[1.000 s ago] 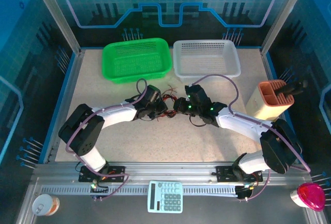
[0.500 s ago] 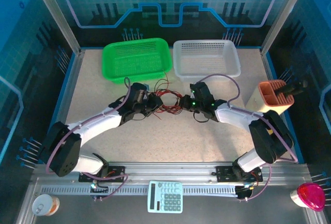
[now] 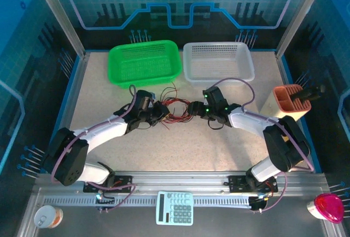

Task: Untangle the cables

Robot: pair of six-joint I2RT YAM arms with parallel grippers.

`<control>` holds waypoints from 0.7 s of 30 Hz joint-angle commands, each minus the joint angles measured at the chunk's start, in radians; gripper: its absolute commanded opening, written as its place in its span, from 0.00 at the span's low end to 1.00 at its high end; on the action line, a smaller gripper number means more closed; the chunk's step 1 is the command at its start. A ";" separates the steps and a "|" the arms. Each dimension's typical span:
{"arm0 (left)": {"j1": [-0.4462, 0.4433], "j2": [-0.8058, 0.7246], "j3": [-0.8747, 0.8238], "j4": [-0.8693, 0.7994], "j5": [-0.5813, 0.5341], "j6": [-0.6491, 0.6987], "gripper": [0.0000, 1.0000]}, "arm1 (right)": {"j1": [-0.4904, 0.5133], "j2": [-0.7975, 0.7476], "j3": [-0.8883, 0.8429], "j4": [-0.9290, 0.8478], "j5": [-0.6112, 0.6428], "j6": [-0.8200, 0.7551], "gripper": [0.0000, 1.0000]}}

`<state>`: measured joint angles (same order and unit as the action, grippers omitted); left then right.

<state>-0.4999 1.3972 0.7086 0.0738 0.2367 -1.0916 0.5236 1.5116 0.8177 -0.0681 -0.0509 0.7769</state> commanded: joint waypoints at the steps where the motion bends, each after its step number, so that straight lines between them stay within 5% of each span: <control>1: 0.005 0.029 -0.010 0.038 0.015 0.006 0.28 | -0.020 -0.101 0.056 -0.092 0.049 -0.046 0.78; 2: 0.004 0.035 -0.005 0.033 0.017 0.007 0.49 | -0.023 -0.124 0.057 -0.112 0.056 -0.054 0.80; 6: -0.001 0.025 0.022 -0.004 0.008 0.033 0.72 | -0.030 -0.195 0.098 -0.178 0.083 -0.083 0.81; 15: -0.001 -0.095 0.132 -0.167 -0.034 0.130 0.83 | -0.004 -0.197 0.117 -0.249 0.074 -0.143 0.77; 21: 0.001 -0.154 0.202 -0.395 -0.200 0.257 0.85 | 0.008 -0.095 0.105 -0.226 0.037 -0.142 0.72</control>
<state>-0.4999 1.2678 0.8757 -0.1562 0.1440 -0.9367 0.5186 1.3663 0.9161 -0.2722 0.0113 0.6521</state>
